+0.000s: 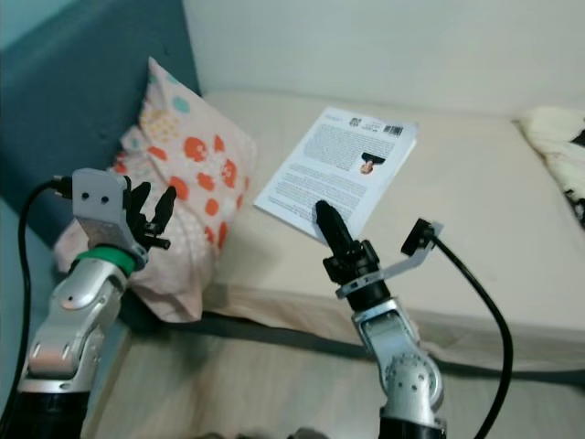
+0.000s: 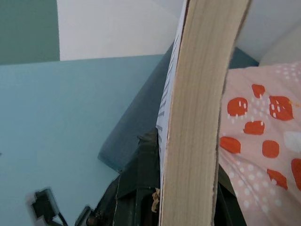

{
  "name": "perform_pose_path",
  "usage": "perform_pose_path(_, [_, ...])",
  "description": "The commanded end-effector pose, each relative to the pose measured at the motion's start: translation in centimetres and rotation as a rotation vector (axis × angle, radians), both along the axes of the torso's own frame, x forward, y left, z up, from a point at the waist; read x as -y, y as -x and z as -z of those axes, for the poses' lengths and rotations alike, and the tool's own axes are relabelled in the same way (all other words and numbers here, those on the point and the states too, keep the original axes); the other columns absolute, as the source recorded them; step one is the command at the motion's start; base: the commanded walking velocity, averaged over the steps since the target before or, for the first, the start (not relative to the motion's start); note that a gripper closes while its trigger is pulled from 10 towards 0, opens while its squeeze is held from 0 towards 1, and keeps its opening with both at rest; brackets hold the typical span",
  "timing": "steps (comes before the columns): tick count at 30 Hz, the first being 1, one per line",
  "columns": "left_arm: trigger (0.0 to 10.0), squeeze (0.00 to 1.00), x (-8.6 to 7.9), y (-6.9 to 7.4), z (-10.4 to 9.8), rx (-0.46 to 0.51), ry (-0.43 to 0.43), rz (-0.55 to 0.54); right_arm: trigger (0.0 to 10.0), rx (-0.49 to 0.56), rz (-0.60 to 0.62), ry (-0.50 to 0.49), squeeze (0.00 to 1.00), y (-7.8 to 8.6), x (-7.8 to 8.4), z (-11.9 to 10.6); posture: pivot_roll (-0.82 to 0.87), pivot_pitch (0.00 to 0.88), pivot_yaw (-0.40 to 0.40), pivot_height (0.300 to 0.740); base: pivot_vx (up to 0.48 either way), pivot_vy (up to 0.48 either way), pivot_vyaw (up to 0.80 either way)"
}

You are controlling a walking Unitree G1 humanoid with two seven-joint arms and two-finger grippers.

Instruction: Clean up the room

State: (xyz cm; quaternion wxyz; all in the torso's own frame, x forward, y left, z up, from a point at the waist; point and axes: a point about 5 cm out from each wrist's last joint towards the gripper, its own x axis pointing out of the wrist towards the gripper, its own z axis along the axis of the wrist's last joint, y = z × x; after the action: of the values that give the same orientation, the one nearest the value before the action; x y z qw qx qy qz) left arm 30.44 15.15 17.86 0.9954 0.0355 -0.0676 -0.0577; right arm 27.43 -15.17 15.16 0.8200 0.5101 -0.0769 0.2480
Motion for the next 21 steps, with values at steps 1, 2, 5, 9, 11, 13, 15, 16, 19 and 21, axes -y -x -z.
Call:
perform_pose_path(1, [10.0,0.0,0.17,0.04,0.08,-0.003,-0.007,0.007,10.0,0.034,0.011,0.002,0.0,0.08,0.36,-0.56,-0.09,0.0,0.035,0.74,0.0,-0.48,0.0])
perform_pose_path(2, [10.0,0.0,0.18,0.05,0.07,-0.002,-0.007,0.008,10.0,0.034,0.012,0.002,0.0,0.09,0.37,-0.55,-0.09,0.0,0.036,0.74,0.0,-0.48,0.0])
perform_pose_path(5, [10.0,0.0,0.19,0.07,0.07,-0.001,-0.007,0.01,10.0,0.034,0.013,0.002,0.0,0.13,0.39,-0.54,-0.09,0.0,0.037,0.74,0.0,-0.48,0.0])
perform_pose_path(9, [10.0,0.0,0.21,0.05,0.08,-0.002,-0.008,0.012,10.0,0.033,0.013,0.001,0.0,0.13,0.4,-0.52,-0.09,0.0,0.037,0.74,0.0,-0.48,0.0])
perform_pose_path(11, [10.0,0.0,0.23,0.03,0.11,-0.003,-0.011,0.013,10.0,0.032,0.014,0.0,0.0,0.11,0.38,-0.51,-0.09,0.0,0.037,0.74,0.0,-0.392,0.0])
perform_pose_path(13, [10.0,0.0,0.25,0.03,0.13,-0.004,-0.012,0.014,10.0,0.032,0.013,0.0,0.0,0.11,0.37,-0.51,-0.09,0.0,0.037,0.74,0.0,-0.304,0.0])
perform_pose_path(15, [10.0,0.0,0.28,0.02,0.21,-0.01,-0.009,0.016,10.0,0.032,0.013,0.0,0.0,0.11,0.34,-0.49,-0.09,0.0,0.04,0.74,0.0,-0.152,0.0])
perform_pose_path(16, [10.0,0.0,0.28,0.02,0.21,-0.01,-0.009,0.016,10.0,0.032,0.013,0.0,0.0,0.11,0.34,-0.49,-0.09,0.0,0.04,0.74,0.0,0.0,0.0])
perform_pose_path(19, [10.0,0.0,0.32,0.03,0.25,-0.014,-0.004,0.019,10.0,0.032,0.013,-0.001,0.0,0.11,0.33,-0.47,-0.09,0.0,0.04,0.74,0.0,0.0,0.0])
perform_pose_path(21, [10.0,0.0,0.34,0.04,0.22,-0.012,-0.004,0.021,10.0,0.033,0.013,-0.001,0.0,0.12,0.31,-0.47,-0.09,0.0,0.04,0.74,0.0,0.0,0.0])
